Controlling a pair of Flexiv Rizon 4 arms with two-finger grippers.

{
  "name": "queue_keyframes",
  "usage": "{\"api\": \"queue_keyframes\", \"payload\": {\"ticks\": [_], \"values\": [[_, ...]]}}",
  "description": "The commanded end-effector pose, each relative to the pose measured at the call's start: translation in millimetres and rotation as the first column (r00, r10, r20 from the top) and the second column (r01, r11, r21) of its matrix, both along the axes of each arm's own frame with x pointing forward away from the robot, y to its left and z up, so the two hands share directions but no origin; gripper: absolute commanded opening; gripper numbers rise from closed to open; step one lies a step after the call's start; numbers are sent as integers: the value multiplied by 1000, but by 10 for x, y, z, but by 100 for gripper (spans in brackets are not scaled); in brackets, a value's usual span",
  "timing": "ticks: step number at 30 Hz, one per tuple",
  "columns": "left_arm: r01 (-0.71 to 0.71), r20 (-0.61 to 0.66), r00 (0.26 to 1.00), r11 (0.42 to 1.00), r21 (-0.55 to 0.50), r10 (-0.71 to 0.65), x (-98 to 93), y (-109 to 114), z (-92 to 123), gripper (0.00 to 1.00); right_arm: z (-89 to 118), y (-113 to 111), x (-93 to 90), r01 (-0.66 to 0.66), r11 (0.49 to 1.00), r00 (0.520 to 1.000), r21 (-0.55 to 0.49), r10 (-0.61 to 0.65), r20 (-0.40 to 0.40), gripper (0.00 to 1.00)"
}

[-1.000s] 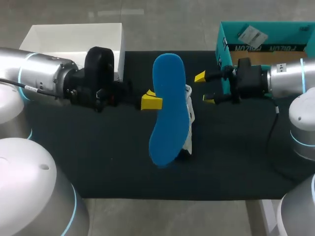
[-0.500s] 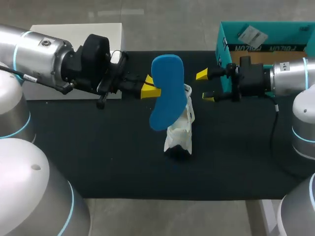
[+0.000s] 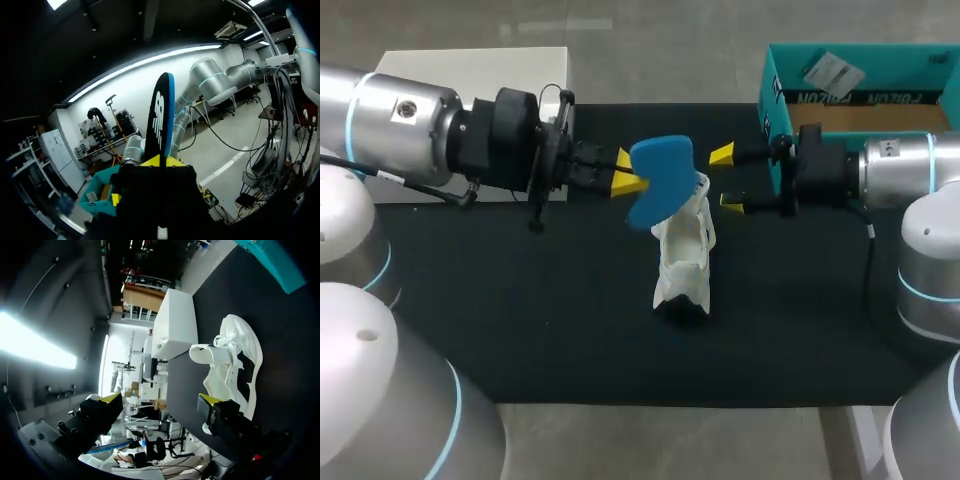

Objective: Take the shoe out of the shoebox, open the shoe tongue, remove and reinsert the insole, then place the shoe into the shoebox

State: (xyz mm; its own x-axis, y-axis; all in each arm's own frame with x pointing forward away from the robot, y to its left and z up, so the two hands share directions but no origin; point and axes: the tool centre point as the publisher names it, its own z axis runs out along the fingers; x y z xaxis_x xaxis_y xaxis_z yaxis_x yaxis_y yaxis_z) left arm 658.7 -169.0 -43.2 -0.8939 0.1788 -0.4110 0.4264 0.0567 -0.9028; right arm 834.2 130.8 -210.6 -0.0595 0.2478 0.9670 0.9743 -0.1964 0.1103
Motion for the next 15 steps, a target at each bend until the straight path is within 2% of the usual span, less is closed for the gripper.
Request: {"api": "queue_keyframes", "payload": {"ticks": [1,15], "values": [[279,617,759,960,-18,-208,287,-129,-1,0,105,-13,22,-9,1000,1000,24,9,7,100],[263,632,747,965,5,-206,324,-114,40,0,129,-17,25,1,1000,1000,25,-1,-3,100]]}}
